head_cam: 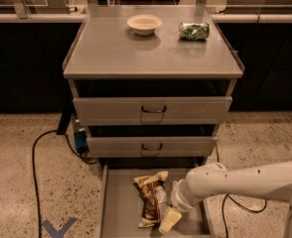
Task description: Pick brown chip bag from bottom drawer and place on counter
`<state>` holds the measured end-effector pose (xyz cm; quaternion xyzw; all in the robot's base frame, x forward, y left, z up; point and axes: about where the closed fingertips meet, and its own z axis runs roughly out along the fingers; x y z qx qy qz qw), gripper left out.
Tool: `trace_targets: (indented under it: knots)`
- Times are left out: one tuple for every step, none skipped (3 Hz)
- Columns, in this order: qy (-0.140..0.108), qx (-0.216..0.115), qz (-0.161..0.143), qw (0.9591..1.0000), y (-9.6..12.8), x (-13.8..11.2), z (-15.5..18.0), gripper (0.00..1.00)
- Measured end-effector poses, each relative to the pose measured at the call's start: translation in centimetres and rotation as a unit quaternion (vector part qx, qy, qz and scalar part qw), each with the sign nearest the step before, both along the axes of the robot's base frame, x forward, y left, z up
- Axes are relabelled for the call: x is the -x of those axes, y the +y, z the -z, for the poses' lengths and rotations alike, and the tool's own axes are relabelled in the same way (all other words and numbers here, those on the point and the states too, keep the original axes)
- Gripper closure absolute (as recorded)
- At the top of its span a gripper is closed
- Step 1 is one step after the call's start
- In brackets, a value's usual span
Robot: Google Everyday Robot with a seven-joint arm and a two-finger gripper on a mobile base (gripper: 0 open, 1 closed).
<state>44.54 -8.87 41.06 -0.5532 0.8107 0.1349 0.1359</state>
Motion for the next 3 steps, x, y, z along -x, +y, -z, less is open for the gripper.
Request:
trace_targets:
  knots:
    - [0.003, -0.013, 0.015, 0.9998, 0.7, -0.4, 1.2, 0.0]
    - [0.003, -0.064, 0.088, 0.9941, 2.3, -1.9, 4.3, 0.0]
    - [-0.006, -0.12, 0.177, 0.9769, 4.3, -4.7, 7.7, 0.0]
